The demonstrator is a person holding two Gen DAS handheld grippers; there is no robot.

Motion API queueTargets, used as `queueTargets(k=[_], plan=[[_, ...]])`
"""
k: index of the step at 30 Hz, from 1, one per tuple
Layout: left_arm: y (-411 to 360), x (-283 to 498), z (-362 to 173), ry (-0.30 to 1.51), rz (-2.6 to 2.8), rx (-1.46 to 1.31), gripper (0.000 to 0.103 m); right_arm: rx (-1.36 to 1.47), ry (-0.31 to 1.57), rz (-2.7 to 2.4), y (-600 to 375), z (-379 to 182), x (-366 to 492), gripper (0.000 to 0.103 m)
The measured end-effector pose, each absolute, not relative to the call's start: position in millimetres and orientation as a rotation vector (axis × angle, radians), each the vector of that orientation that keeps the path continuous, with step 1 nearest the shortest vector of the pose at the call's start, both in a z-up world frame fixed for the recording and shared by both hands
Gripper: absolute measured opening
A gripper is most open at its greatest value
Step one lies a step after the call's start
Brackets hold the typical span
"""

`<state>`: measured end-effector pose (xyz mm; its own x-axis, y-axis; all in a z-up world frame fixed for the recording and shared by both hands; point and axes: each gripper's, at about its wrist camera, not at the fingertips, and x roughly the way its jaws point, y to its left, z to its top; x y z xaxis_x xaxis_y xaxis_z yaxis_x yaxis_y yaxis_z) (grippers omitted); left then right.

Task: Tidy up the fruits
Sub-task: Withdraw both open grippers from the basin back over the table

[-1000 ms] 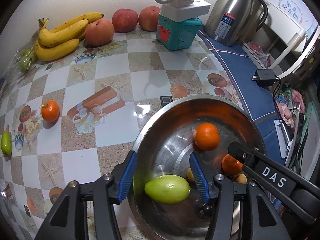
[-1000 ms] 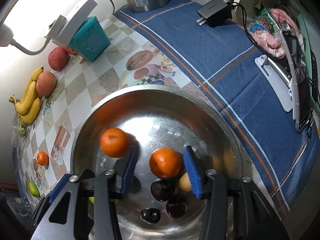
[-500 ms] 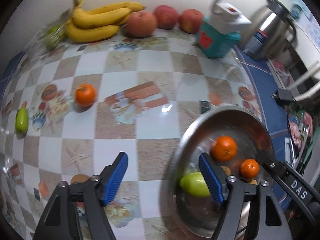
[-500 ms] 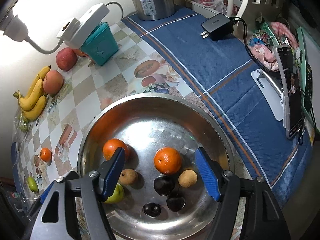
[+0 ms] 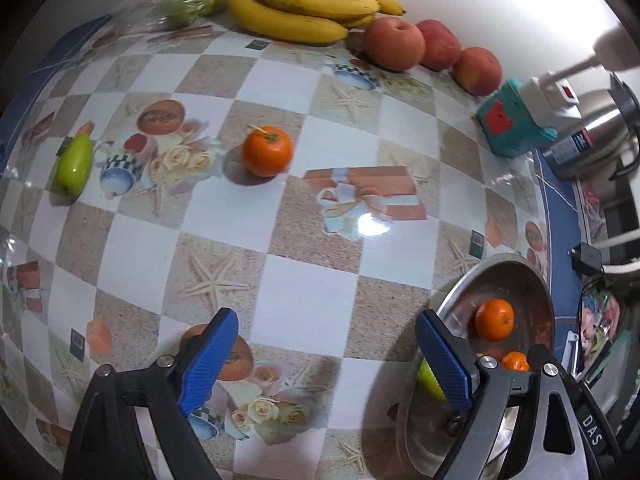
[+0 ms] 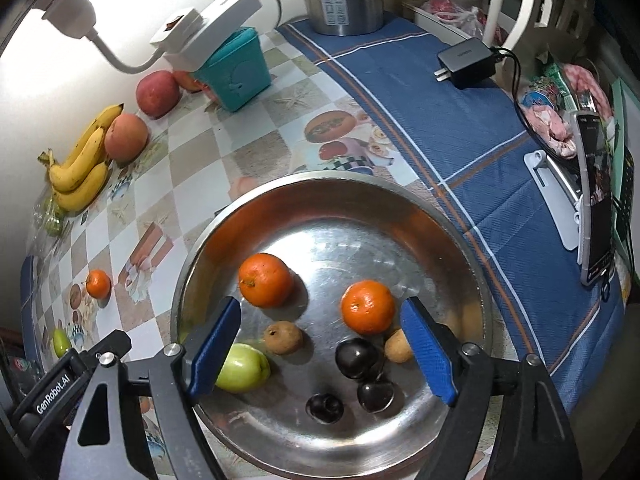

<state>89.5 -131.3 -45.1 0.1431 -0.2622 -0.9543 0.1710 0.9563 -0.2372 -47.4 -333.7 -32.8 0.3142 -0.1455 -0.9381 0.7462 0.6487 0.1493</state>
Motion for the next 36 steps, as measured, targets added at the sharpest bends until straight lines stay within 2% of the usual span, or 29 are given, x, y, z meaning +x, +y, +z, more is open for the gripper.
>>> queueTargets(k=[3,6,7,8,10,36], plan=[[-129,90,-46,1.391,-0.307,-0.088,0.102,0.640,1.104,-0.640,-331,-32,-46,0.083],[-129,90,-46,1.383,-0.300,-0.078,0.103,0.629,1.101,-0.635,-330,-32,-44,0.083],[-129,89,-46,1.380,-0.297,-0.069,0.103,0.624,1.101,-0.633,-329,-33,-44,0.086],[-129,90,-47,1.380,-0.296,-0.064,0.103,0.620,1.100,-0.630,-329,-33,-43,0.095],[-130,89,-47,1.375,-0.291,-0.050,0.103,0.618,1.096,-0.624,-328,-33,-43,0.098],[-139,84,-35,1.295,-0.331,0.063,0.103,0.587,1.075,-0.617,-324,-31,-39,0.103]])
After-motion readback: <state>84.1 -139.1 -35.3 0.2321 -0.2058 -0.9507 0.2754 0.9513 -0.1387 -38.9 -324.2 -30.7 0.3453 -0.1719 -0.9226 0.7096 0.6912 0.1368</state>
